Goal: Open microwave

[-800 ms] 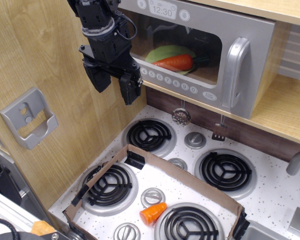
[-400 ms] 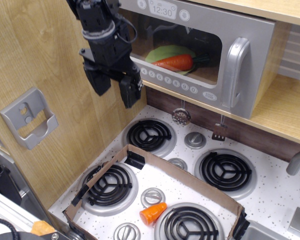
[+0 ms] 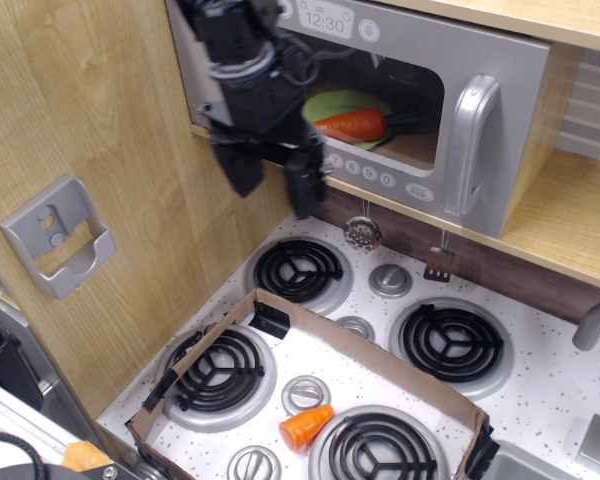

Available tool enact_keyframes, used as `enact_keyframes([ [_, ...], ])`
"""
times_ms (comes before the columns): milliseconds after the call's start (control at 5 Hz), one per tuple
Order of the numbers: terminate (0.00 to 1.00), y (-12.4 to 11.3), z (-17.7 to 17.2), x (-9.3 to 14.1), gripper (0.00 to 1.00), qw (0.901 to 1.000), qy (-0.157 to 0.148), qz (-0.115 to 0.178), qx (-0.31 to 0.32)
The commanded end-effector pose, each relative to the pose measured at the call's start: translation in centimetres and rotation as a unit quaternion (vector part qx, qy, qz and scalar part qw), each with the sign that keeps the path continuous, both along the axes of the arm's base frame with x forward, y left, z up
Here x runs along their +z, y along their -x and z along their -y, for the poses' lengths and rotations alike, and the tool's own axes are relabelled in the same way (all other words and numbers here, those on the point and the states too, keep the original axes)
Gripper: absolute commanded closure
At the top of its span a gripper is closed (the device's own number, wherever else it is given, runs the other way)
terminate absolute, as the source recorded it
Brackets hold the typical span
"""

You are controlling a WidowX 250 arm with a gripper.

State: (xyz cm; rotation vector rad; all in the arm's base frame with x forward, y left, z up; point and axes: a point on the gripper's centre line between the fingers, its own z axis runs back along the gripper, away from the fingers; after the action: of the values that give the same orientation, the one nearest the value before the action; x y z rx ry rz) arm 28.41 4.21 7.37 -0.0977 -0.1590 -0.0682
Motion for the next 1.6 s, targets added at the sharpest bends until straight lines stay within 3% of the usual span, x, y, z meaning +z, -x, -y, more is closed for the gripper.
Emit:
enact_keyframes([
  [0, 0.00, -1.8, 5.0, 3.2, 0.00, 0.9993, 0.021, 0.016, 0.028],
  [400, 0.00, -2.8, 8.2, 2.9, 0.00, 0.9984, 0.030, 0.042, 0.023],
  [600, 0.00, -3.7, 9.3, 3.4, 0.00, 0.9983, 0.016, 0.052, 0.022],
  [1400, 0.00, -7.7, 9.5, 5.0, 0.00, 0.9985, -0.018, 0.050, -0.017],
])
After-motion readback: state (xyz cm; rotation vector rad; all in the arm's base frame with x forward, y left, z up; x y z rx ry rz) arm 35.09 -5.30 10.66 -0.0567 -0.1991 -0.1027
